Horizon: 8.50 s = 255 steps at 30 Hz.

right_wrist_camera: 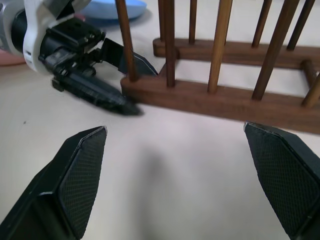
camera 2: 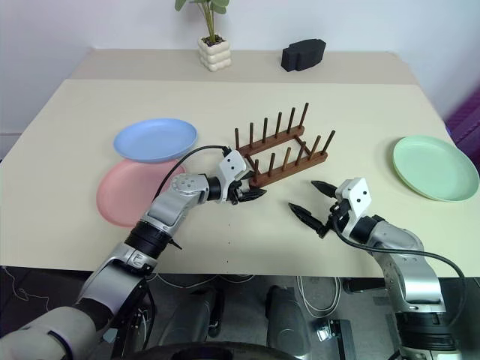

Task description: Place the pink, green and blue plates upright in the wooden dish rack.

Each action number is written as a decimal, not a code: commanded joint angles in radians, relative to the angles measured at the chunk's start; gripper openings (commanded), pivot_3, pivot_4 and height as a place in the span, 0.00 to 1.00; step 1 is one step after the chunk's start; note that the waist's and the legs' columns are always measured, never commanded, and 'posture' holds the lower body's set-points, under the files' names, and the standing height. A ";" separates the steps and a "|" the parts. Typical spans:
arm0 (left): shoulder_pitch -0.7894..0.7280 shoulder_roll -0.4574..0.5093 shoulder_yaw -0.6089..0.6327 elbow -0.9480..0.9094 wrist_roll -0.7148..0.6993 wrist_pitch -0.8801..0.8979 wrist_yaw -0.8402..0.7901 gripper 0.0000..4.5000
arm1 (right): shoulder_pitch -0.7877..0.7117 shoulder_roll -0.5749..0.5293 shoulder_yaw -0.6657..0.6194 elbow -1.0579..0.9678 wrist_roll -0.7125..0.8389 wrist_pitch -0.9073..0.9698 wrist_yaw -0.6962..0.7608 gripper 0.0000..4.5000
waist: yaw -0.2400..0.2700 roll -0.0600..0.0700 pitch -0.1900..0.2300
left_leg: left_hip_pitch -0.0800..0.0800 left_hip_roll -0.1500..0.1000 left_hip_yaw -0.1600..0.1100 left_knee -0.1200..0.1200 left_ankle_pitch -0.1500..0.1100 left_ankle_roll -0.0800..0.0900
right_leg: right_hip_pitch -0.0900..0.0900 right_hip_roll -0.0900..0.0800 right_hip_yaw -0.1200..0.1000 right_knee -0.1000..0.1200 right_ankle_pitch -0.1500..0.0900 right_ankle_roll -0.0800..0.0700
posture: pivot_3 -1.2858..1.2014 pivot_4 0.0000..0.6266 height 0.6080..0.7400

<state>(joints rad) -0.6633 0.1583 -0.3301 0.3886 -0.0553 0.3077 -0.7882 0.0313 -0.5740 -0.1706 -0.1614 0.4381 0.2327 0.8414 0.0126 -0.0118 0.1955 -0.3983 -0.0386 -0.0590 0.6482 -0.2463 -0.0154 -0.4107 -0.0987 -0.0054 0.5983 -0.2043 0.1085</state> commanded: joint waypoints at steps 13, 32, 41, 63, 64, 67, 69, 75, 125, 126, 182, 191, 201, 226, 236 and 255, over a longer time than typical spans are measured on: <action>0.087 0.108 -0.026 -0.191 -0.080 -0.102 -0.314 0.18 | 0.121 -0.151 -0.091 -0.011 -0.023 0.000 0.069 1.00 | 0.000 0.001 0.000 | -0.001 0.001 0.000 0.000 0.000 0.000 | 0.000 0.000 0.000 0.000 -0.002 -0.003 | 0.52 0.24 0.97; 0.038 0.151 -0.026 -0.085 -0.022 -0.183 -0.335 0.18 | 0.175 -0.171 -0.098 -0.030 -0.040 0.002 0.086 1.00 | 0.000 0.001 0.000 | 0.000 0.001 0.000 0.000 0.000 0.000 | 0.000 0.000 0.000 0.000 -0.002 -0.003 | 0.52 0.24 0.97; 0.044 0.174 -0.043 -0.085 -0.026 -0.211 -0.406 0.18 | 0.208 -0.187 -0.106 -0.041 -0.042 0.008 0.101 1.00 | 0.001 0.001 0.000 | 0.000 0.001 0.000 0.001 0.000 0.000 | 0.000 0.000 0.000 0.000 -0.002 -0.003 | 0.52 0.24 0.97; 0.083 0.245 -0.012 -0.238 -0.020 -0.067 -0.353 0.49 | 0.202 -0.198 -0.100 -0.068 -0.024 0.053 0.115 0.27 | 0.000 0.001 0.000 | 0.000 0.002 -0.001 0.001 0.000 0.000 | 0.000 0.000 0.000 0.000 -0.002 -0.003 | 0.52 0.24 0.97; 0.085 0.246 -0.011 -0.247 -0.021 -0.058 -0.349 0.37 | 0.200 -0.198 -0.098 -0.070 -0.025 0.055 0.115 0.16 | 0.000 0.001 0.000 | 0.000 0.002 -0.001 0.001 0.000 0.000 | 0.000 0.000 0.000 0.000 -0.002 -0.003 | 0.52 0.24 0.97; 0.089 0.256 -0.012 -0.272 -0.019 -0.039 -0.342 0.14 | 0.193 -0.197 -0.093 -0.080 -0.025 0.062 0.115 0.00 | 0.000 0.001 0.000 | 0.000 0.002 -0.001 0.001 0.000 0.000 | 0.000 0.000 0.000 0.000 -0.002 -0.003 | 0.52 0.24 0.97; 0.091 0.266 -0.015 -0.284 -0.015 -0.035 -0.340 0.14 | 0.189 -0.196 -0.090 -0.087 -0.027 0.068 0.112 0.00 | -0.001 0.001 0.000 | 0.000 0.002 -0.001 0.001 0.000 0.000 | 0.000 0.000 0.000 0.000 -0.002 -0.003 | 0.52 0.24 0.97; 0.113 0.294 -0.017 -0.345 -0.026 -0.021 -0.347 0.14 | 0.178 -0.194 -0.079 -0.098 -0.040 0.076 0.099 0.00 | 0.000 0.001 0.000 | 0.000 0.002 -0.001 0.001 0.000 0.000 | 0.000 0.000 0.000 0.000 -0.002 -0.003 | 0.52 0.24 0.97; 0.165 0.271 -0.127 -0.511 -0.001 0.107 -0.269 0.02 | 0.122 -0.222 -0.058 -0.127 -0.076 0.156 0.088 0.00 | 0.000 0.001 0.000 | 0.000 0.002 0.000 0.001 0.000 0.000 | 0.000 0.000 0.000 0.001 -0.002 -0.003 | 0.52 0.24 0.97; 0.165 0.262 -0.128 -0.500 -0.006 0.107 -0.268 0.02 | 0.122 -0.222 -0.058 -0.121 -0.081 0.150 0.089 0.00 | 0.000 0.001 0.000 | 0.000 0.002 0.000 0.001 0.000 0.000 | 0.000 0.000 0.000 0.001 -0.002 -0.003 | 0.52 0.24 0.97; 0.453 0.481 0.507 -0.841 -0.368 0.328 -0.078 0.99 | -0.120 -0.196 0.096 0.002 -0.110 -0.062 0.179 0.00 | -0.020 0.001 0.000 | 0.006 0.003 -0.001 -0.001 0.000 0.000 | 0.003 0.000 0.002 0.001 -0.002 -0.002 | 0.52 0.24 0.97; 0.710 0.530 0.873 -0.899 -0.394 0.449 0.110 0.99 | -0.218 -0.176 0.170 0.003 -0.080 -0.042 0.242 0.00 | -0.023 0.000 0.000 | 0.006 0.004 -0.001 -0.001 0.000 0.000 | 0.003 0.000 0.002 0.001 -0.002 -0.003 | 0.52 0.24 0.97; 0.616 0.499 0.964 -0.810 -0.420 0.713 0.354 0.99 | -0.304 -0.119 0.259 -0.040 -0.058 0.010 0.275 0.00 | -0.019 -0.001 0.000 | 0.005 0.003 -0.002 -0.001 0.000 0.000 | 0.003 0.000 0.002 0.001 -0.002 -0.003 | 0.52 0.24 0.97; 0.556 0.581 0.758 -0.562 -0.359 0.696 0.327 0.01 | -0.242 -0.101 0.249 -0.171 -0.033 0.094 0.185 0.00 | -0.027 -0.002 -0.001 | 0.005 0.004 -0.001 -0.003 -0.001 -0.001 | 0.000 -0.001 0.002 0.001 -0.002 -0.003 | 0.52 0.24 0.97; 0.839 0.636 0.816 -0.809 -0.406 0.549 0.149 0.01 | -0.289 -0.109 0.264 -0.139 -0.035 0.093 0.226 0.00 | -0.025 -0.002 -0.002 | 0.005 0.004 0.000 -0.005 -0.003 -0.004 | -0.001 -0.003 0.003 -0.002 -0.002 -0.004 | 0.52 0.24 0.97; 0.341 0.542 0.875 -0.788 -0.475 0.354 0.374 0.00 | -0.616 -0.062 0.293 -0.166 -0.092 0.058 0.179 0.97 | -0.019 -0.003 -0.001 | -0.011 0.002 0.000 0.000 -0.001 -0.004 | -0.016 0.001 0.002 0.002 0.001 -0.002 | 0.52 0.24 0.97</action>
<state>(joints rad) -0.2785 0.6813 0.5577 -0.4071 -0.5564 0.6904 -0.4595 -0.5562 -0.6481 0.1035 -0.2955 0.3906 0.3546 1.0385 -0.0064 -0.0151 0.1943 -0.4091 -0.0371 -0.0592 0.6483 -0.2477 -0.0193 -0.4265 -0.0974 -0.0037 0.5999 -0.2028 0.1069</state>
